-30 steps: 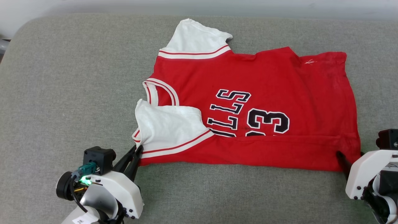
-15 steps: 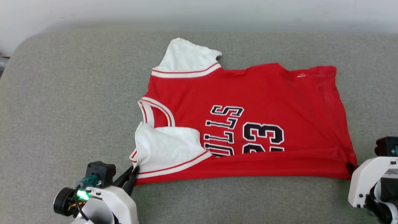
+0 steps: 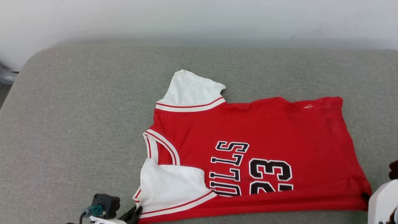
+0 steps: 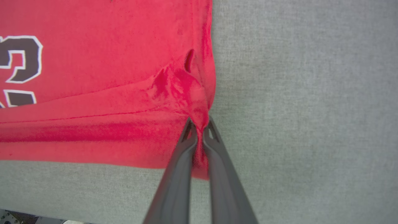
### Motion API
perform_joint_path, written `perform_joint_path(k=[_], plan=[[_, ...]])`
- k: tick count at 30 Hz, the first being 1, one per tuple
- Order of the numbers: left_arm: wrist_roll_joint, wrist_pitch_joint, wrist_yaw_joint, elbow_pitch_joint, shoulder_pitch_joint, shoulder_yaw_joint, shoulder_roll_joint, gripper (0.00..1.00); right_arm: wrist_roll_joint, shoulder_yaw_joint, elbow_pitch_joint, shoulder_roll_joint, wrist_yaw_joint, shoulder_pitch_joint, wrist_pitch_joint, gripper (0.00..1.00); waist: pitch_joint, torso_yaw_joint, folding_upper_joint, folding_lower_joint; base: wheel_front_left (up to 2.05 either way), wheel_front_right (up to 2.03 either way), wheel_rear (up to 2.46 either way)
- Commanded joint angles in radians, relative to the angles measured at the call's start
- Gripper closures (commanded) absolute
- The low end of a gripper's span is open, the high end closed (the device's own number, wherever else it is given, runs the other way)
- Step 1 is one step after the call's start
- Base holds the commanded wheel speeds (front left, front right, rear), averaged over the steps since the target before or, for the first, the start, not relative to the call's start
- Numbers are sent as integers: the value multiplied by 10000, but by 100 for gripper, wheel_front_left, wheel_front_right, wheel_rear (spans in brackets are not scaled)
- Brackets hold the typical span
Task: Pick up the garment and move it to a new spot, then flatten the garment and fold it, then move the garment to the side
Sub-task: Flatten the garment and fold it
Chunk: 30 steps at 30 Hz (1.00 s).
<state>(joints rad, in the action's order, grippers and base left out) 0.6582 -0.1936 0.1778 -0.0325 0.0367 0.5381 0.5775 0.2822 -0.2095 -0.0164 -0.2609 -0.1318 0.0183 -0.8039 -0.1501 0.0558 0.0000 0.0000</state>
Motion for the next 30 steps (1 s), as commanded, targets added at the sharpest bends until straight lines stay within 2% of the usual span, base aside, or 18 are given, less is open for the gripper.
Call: perform_joint_path(k=[1, 6, 7, 8, 9, 10, 15, 25, 30], plan=[[11, -72, 86, 48, 92, -14, 72, 100, 5, -158, -55, -75, 22, 286, -137, 100, -17, 32, 0, 0, 0, 0, 0], [9, 96, -60, 391, -134, 140, -198, 100, -42, -281, 57, 192, 22, 587, -277, 100, -68, 81, 0, 0, 0, 0, 0], [-64, 202, -83, 515, -233, 144, -255, 100, -5, -362, 133, 314, 22, 573, -231, 90, -66, 81, 0, 0, 0, 0, 0], [-119, 305, -99, 625, -313, 162, -305, 82, 32, -434, 198, 415, 20, 507, -134, 2, -51, 80, 0, 0, 0, 0, 0], [-166, 401, -149, 751, -370, 189, -359, 37, 94, -430, 225, 462, 20, 428, -20, 0, -22, 84, 0, 0, 0, 0, 0], [-208, 512, -165, 860, -434, 203, -413, 0, 135, -406, 267, 482, 20, 360, 118, 0, 15, 84, 0, 0, 0, 0, 0], [-464, 1584, -107, 1098, -791, -42, -646, 0, 276, -121, 196, 319, 16, -8, 1210, 0, 287, 10, 0, 0, 0, 0, 0], [-700, 4092, 1, 870, -1135, -824, -1176, 0, 614, 377, -540, 247, 16, -641, 4390, 0, 801, -164, 0, 0, 0, 0, 0], [-1119, 4552, -166, 487, -1095, -1297, -1438, 0, 925, 913, -848, 362, 16, -656, 5869, 0, 796, -214, 0, 0, 0, 0, 0]])
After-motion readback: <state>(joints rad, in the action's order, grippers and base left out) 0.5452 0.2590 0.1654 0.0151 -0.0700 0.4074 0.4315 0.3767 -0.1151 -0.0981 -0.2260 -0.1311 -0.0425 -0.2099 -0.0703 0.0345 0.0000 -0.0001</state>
